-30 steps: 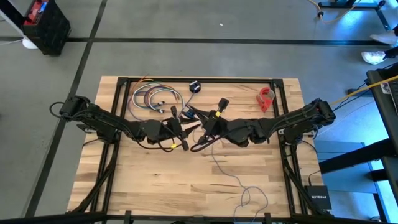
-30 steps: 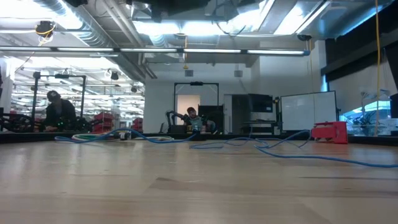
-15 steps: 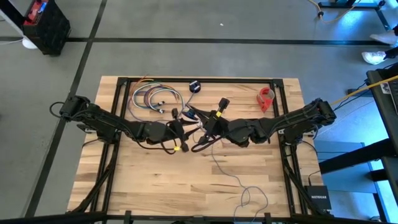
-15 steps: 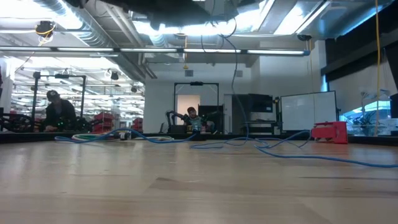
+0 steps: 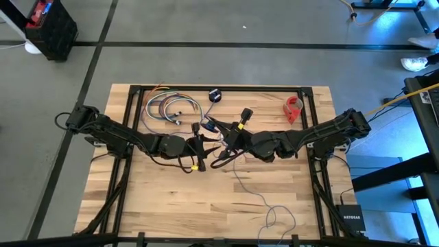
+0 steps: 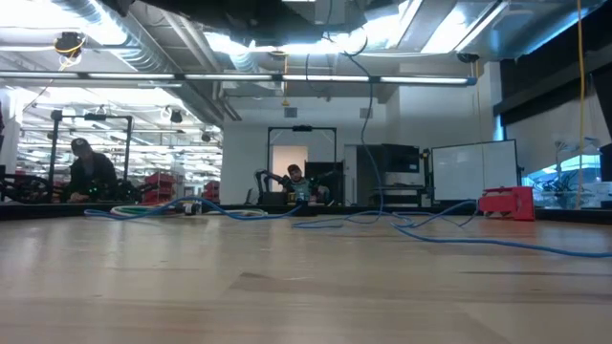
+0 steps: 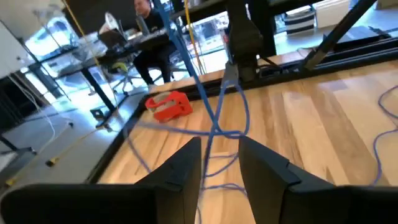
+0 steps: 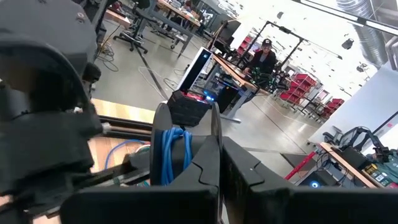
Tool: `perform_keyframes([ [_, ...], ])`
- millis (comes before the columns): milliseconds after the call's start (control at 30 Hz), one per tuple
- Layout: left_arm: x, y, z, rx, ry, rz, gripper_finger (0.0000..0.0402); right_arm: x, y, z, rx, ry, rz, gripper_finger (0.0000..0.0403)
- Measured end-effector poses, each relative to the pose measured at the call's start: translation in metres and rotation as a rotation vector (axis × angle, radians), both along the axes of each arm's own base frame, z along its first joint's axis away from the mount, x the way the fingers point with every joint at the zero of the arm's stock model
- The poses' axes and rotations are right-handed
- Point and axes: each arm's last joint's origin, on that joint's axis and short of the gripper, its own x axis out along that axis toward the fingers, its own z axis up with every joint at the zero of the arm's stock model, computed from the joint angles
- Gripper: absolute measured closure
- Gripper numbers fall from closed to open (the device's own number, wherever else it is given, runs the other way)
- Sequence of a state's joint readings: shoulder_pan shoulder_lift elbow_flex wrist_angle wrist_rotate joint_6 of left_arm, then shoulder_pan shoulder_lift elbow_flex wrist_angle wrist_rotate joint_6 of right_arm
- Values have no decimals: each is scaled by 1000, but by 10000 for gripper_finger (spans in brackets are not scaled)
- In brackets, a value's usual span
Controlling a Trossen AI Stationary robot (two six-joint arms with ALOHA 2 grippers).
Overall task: Coil cords
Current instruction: Coil the blue wire onto the black spool
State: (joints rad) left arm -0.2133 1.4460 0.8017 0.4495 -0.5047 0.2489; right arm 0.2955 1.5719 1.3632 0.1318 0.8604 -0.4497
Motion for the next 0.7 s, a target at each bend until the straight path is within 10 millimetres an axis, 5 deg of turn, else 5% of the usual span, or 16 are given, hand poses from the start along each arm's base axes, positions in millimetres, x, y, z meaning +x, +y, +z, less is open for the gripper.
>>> perform_keyframes([
  [433, 2, 16, -1, -2, 8, 78, 304, 0, 0, -1, -1, 7, 17, 400],
  [600, 2, 16, -2, 25, 28, 73, 380, 1, 1, -1, -2, 11, 22, 400],
  [700, 1, 16, -5, 33, 53, 71, 391, 1, 1, -1, -2, 10, 22, 400],
])
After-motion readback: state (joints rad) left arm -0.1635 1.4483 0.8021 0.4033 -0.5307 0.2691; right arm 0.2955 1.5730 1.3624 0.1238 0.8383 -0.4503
